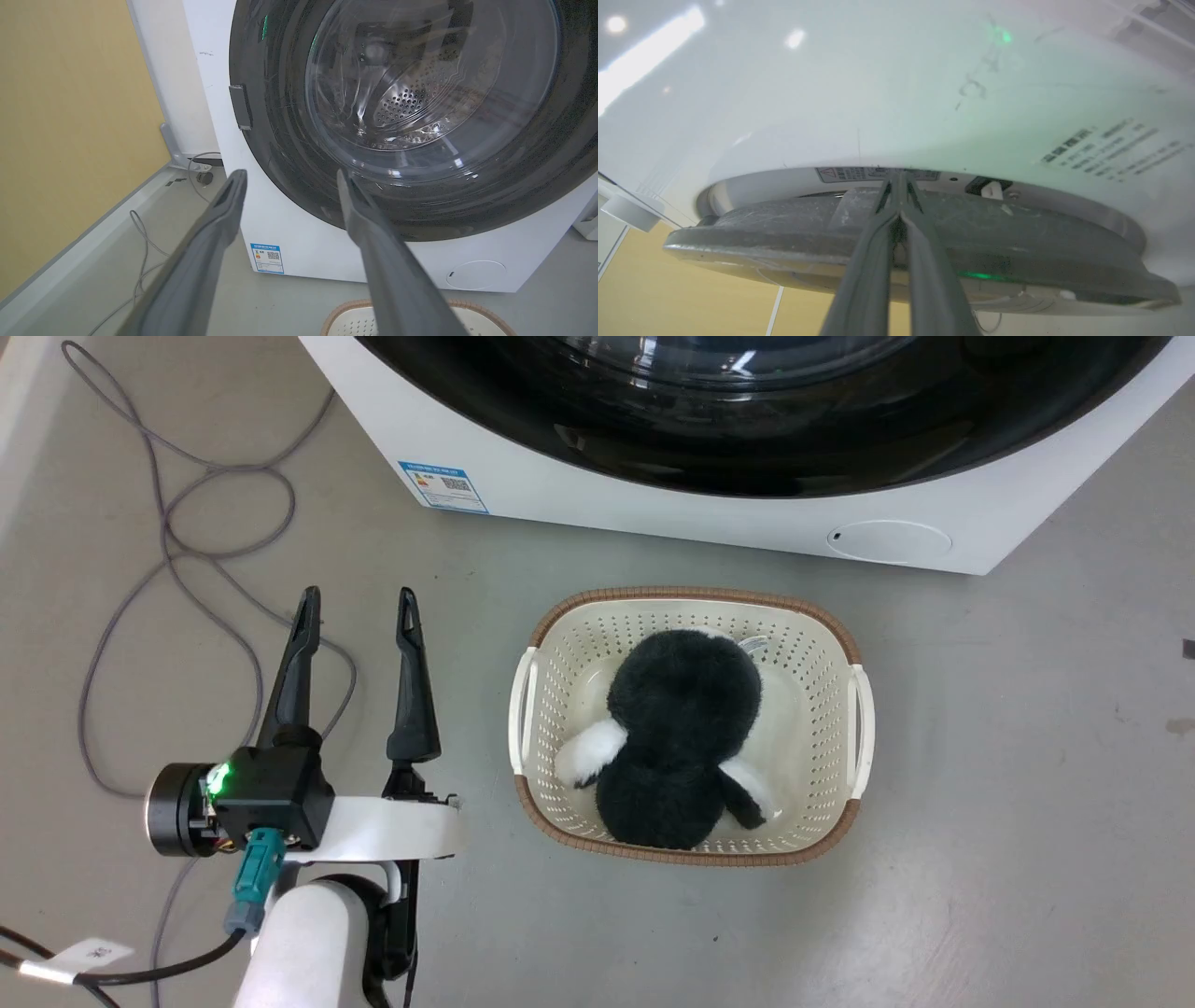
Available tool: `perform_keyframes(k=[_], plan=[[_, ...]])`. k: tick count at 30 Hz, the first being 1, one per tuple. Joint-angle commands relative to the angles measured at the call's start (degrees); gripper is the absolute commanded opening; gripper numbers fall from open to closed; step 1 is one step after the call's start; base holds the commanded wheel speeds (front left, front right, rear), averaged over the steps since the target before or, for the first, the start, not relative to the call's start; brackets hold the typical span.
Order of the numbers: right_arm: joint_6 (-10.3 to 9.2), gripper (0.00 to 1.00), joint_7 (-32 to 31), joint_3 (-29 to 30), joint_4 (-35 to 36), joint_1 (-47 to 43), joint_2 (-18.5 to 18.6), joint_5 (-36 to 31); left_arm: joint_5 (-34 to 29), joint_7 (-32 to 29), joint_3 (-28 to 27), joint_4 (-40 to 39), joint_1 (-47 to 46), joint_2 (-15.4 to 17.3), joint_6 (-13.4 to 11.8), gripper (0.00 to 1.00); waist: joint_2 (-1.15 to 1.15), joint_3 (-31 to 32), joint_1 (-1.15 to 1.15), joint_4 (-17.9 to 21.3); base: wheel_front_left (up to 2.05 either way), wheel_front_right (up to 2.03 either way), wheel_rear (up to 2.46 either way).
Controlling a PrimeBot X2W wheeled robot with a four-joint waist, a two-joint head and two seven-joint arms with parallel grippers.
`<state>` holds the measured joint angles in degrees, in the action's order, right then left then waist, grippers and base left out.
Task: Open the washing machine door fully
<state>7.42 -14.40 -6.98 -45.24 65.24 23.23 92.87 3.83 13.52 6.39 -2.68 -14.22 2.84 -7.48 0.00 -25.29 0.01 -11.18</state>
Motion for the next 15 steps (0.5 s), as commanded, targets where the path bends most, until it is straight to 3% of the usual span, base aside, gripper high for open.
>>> perform_keyframes(k=[1,8,15], plan=[[0.06,0.00,-1.36,-1.22,-1.03,1.64,-0.20,1.84,0.57,0.59,0.12,-0.07,-1.19,0.04,-0.32,1.00,0.00,-0.04,-0.01,-0.04,0.00,0.00,0.00],[0.07,0.00,-6.71,-4.89,-2.80,2.69,0.59,5.32,0.74,1.43,0.22,0.52,-1.27,0.04,-0.47,1.00,0.00,0.38,-0.01,0.11,0.00,0.00,0.00],[0.07,0.00,-10.26,-7.36,-0.83,-0.63,-0.53,4.38,0.20,1.48,-0.63,1.36,0.01,0.04,0.21,1.00,0.00,2.83,-0.01,1.26,0.00,0.00,0.00]])
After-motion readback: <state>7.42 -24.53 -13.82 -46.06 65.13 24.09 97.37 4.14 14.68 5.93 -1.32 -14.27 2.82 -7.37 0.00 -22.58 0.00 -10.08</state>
